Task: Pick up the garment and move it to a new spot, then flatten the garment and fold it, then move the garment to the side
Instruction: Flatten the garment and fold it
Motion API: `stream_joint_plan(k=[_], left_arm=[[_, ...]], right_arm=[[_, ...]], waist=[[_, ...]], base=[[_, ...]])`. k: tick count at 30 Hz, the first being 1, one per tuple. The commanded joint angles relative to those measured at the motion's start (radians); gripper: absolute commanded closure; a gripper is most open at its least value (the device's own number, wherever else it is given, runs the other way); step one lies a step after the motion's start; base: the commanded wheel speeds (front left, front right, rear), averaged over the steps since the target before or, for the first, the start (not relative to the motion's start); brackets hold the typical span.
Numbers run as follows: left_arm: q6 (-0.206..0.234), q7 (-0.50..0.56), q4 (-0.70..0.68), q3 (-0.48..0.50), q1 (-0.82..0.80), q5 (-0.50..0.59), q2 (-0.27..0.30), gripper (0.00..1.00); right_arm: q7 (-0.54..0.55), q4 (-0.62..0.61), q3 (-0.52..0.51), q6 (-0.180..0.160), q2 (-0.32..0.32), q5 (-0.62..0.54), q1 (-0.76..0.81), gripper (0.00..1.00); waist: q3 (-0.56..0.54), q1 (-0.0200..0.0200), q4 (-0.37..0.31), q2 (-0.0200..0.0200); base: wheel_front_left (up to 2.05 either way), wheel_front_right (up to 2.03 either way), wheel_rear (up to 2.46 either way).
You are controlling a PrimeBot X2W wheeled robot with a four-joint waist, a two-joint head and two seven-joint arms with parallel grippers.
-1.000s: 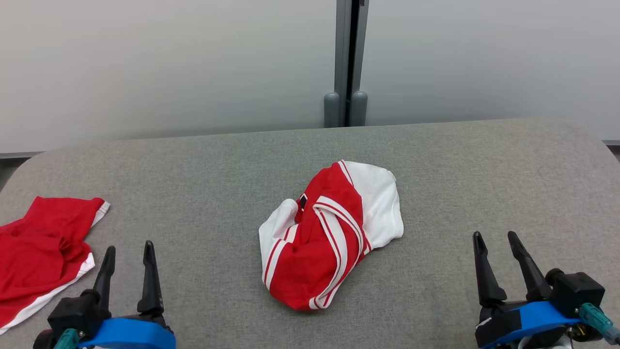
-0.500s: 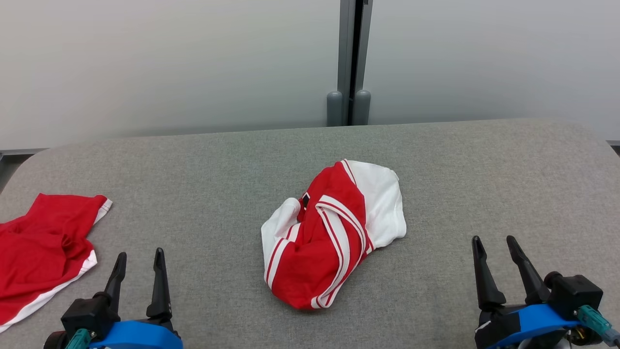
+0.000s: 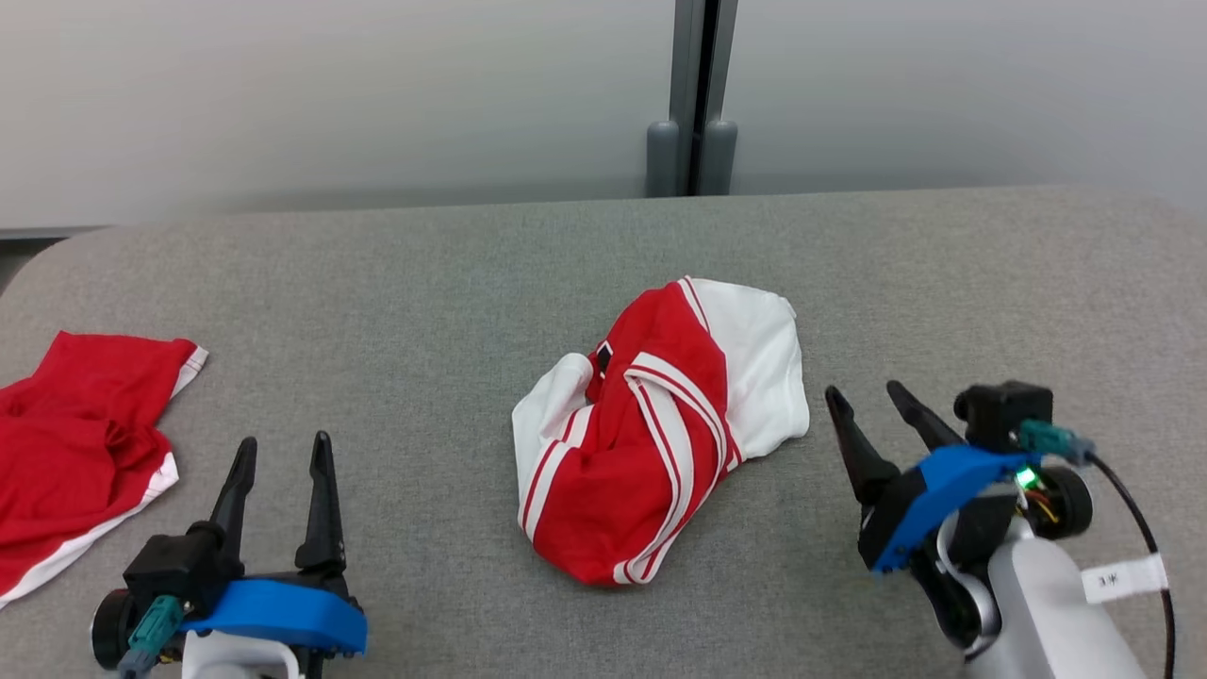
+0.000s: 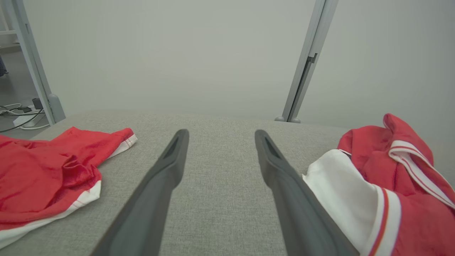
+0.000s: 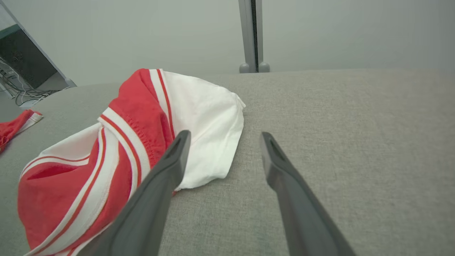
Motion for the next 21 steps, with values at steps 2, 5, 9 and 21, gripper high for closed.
stream_joint_plan(k=[2,5,9,21], left_arm=[[-0.009,-0.005,-0.012,-0.01,-0.04,0.011,-0.005,0.0],[-0.017,-0.005,-0.014,-0.021,-0.069,0.017,-0.009,0.0],[-0.028,-0.005,-0.011,-0.045,-0.103,0.026,-0.018,0.0],[-0.04,-0.005,0.006,-0.064,-0.12,0.034,-0.025,0.0]], right_arm=[[0.062,0.087,0.002,0.0,-0.005,0.02,-0.119,0.0],[0.11,0.219,-0.02,0.0,-0.005,0.026,-0.209,0.0],[0.144,0.397,-0.064,0.0,-0.005,0.047,-0.313,0.0],[-0.05,0.659,-0.029,0.0,-0.005,-0.003,-0.481,1.0]], waist=[[0.05,-0.0001,0.03,0.0],[0.082,-0.0001,0.058,0.0],[0.116,-0.0001,0.096,0.0],[0.121,-0.0001,0.122,0.0]], base=[[0.0,0.0,0.0],[0.0,0.0,0.0],[0.0,0.0,0.0],[0.0,0.0,0.0]])
